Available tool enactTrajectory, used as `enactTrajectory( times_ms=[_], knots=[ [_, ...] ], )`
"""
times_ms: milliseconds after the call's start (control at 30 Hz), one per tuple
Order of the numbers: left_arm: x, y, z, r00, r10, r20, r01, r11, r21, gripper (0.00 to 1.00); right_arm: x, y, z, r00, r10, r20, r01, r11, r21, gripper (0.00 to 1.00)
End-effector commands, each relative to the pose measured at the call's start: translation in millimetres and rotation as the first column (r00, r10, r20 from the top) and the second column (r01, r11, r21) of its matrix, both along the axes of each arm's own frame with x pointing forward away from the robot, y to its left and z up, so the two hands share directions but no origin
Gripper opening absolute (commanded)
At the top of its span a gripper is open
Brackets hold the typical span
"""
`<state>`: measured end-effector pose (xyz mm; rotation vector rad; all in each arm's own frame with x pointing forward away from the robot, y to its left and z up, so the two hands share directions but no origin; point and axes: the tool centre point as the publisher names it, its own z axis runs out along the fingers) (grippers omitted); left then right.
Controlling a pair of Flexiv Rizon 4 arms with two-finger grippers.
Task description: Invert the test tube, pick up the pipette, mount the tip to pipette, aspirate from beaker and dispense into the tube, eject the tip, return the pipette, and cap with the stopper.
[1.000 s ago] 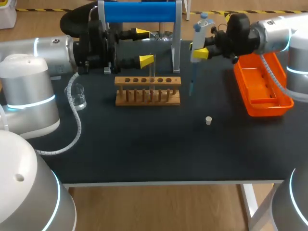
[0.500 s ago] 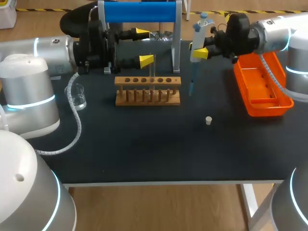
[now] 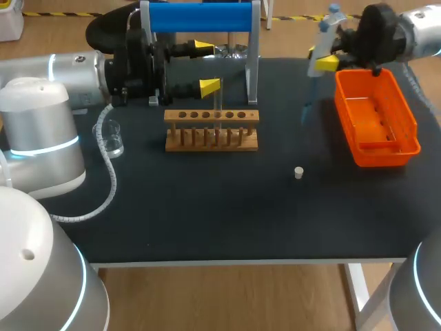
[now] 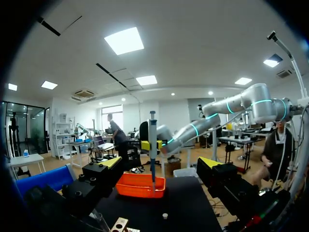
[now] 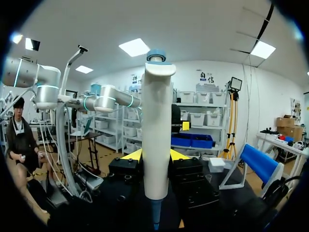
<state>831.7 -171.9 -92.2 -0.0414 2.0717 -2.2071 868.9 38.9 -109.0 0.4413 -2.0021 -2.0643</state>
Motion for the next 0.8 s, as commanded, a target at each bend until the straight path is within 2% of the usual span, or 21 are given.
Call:
enactTrajectory(
  times_ms=[33,233,433,600,800],
  knots=[
    [0.1,0,0.0,1.0,0.0,0.001,0.0,1.0,0.001,1.0,16.1,-53,10,1.0,0.027,0.001,-0.027,1.0,-0.006,0.0],
    [0.1,0,0.0,1.0,0.0,0.001,0.0,1.0,0.001,1.0,29.8,-111,19,1.0,-0.021,0.016,0.021,1.0,0.0,0.0],
    [0.1,0,0.0,1.0,0.0,0.001,0.0,1.0,0.001,1.0,48.7,-157,17,0.996,-0.085,0.04,0.085,0.996,-0.002,0.0],
    [0.1,0,0.0,1.0,0.0,0.001,0.0,1.0,0.001,1.0,60.6,-177,10,0.994,-0.104,0.027,0.104,0.994,0.016,0.0],
    [0.1,0,0.0,1.0,0.0,0.001,0.0,1.0,0.001,1.0,68.8,-189,2,0.993,-0.115,0.025,0.115,0.993,0.02,0.0]
  ],
)
